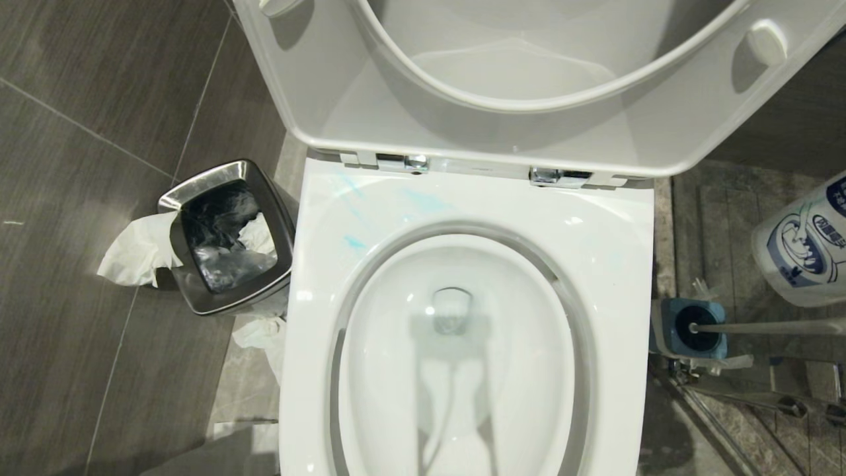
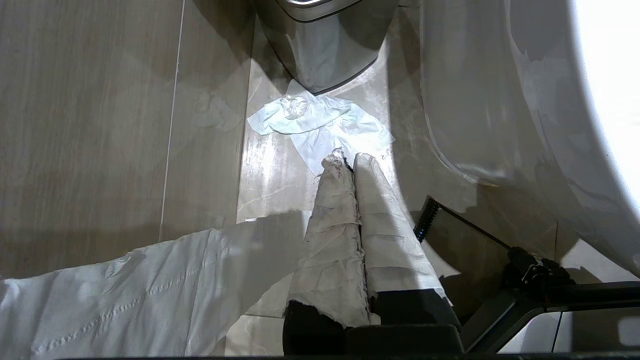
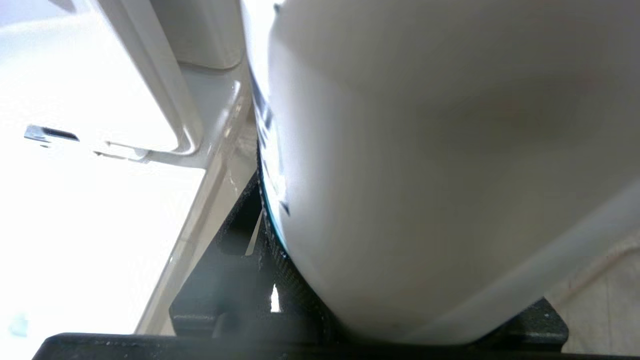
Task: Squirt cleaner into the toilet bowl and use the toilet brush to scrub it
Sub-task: Pour in the cleaning agent
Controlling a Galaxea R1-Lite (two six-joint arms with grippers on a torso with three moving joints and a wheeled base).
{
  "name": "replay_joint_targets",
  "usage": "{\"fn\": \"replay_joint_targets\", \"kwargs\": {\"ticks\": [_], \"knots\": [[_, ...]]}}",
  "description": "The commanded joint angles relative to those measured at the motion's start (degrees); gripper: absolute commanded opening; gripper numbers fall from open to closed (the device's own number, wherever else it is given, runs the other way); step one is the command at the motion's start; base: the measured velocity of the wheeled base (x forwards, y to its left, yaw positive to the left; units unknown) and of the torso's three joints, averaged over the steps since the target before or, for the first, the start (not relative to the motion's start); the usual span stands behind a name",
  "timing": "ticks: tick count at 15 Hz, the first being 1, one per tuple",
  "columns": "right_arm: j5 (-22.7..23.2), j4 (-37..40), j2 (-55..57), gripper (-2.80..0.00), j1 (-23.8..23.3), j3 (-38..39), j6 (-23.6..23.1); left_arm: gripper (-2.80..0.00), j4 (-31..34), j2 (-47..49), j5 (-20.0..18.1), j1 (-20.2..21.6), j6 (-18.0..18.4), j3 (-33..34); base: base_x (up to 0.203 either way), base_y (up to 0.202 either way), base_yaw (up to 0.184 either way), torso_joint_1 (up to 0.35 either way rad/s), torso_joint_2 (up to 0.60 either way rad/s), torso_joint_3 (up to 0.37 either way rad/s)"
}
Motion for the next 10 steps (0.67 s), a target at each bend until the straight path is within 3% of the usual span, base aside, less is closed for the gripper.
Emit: {"fn": "replay_joint_targets", "kwargs": {"ticks": [1, 10], "knots": [[0.06, 0.67, -2.13, -2.8, 0.01, 0.03, -0.07, -2.8, 0.03, 0.01, -0.03, -0.01, 0.0, 0.09, 0.0, 0.0, 0.0, 0.0, 0.0, 0.0], [0.06, 1.55, -2.47, -2.8, 0.01, -0.32, -0.16, -2.8, 0.03, 0.01, -0.03, -0.01, 0.36, 0.0, 0.0, 0.0, 0.0, 0.0, 0.0, 0.0]]}}
